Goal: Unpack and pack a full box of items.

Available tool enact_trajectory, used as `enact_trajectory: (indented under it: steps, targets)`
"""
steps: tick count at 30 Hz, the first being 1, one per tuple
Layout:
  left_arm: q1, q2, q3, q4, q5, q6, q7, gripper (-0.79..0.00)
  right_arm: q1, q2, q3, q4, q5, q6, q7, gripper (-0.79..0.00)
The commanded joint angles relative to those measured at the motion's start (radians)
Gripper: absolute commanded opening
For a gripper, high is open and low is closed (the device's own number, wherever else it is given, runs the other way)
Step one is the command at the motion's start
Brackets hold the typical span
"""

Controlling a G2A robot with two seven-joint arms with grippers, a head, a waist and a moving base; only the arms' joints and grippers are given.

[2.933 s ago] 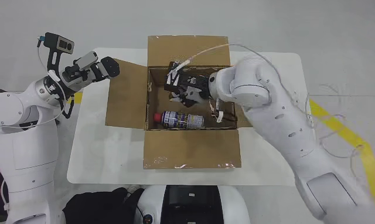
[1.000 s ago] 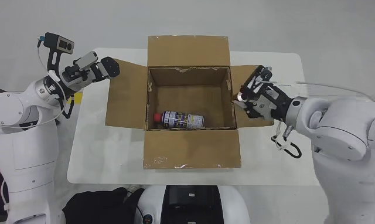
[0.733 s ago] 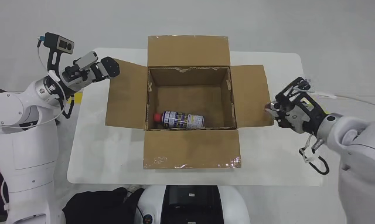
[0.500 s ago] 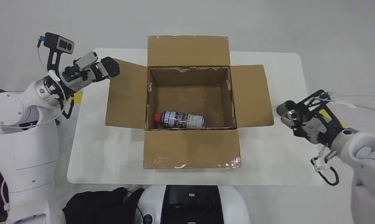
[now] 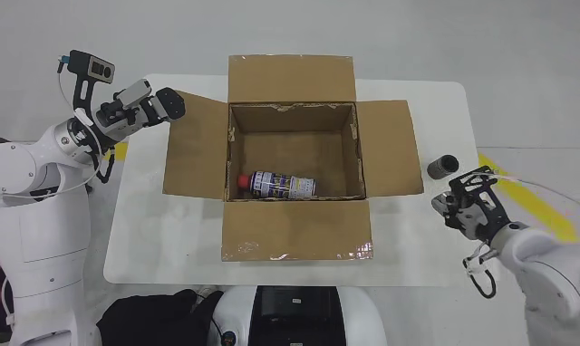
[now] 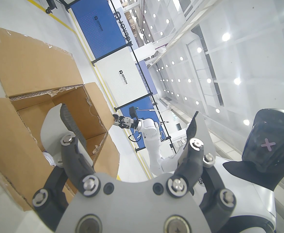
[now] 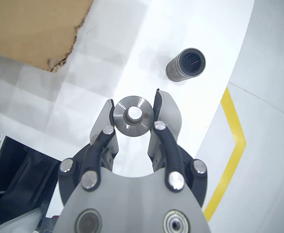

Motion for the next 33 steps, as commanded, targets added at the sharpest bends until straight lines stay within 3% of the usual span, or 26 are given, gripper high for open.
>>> enact_trajectory:
  steps: [1, 10, 23, 33]
  targets:
    - [0.0, 0.0, 0.0, 0.0, 0.0, 0.0, 0.0, 0.0, 0.009, 0.0, -0.03, 0.019, -0.019, 0.014, -0.026, -0.785]
    - [0.0, 0.0, 0.0, 0.0, 0.0, 0.0, 0.0, 0.0, 0.045, -0.003, -0.114, 0.063, -0.09, 0.091, -0.1, -0.785]
    - [0.0, 0.0, 0.0, 0.0, 0.0, 0.0, 0.0, 0.0, 0.045, -0.003, -0.114, 0.066, -0.091, 0.094, -0.105, -0.785]
    - [0.0, 0.0, 0.0, 0.0, 0.0, 0.0, 0.0, 0.0, 0.093, -0.004, -0.13, 0.204, -0.093, 0.153, -0.13, -0.785]
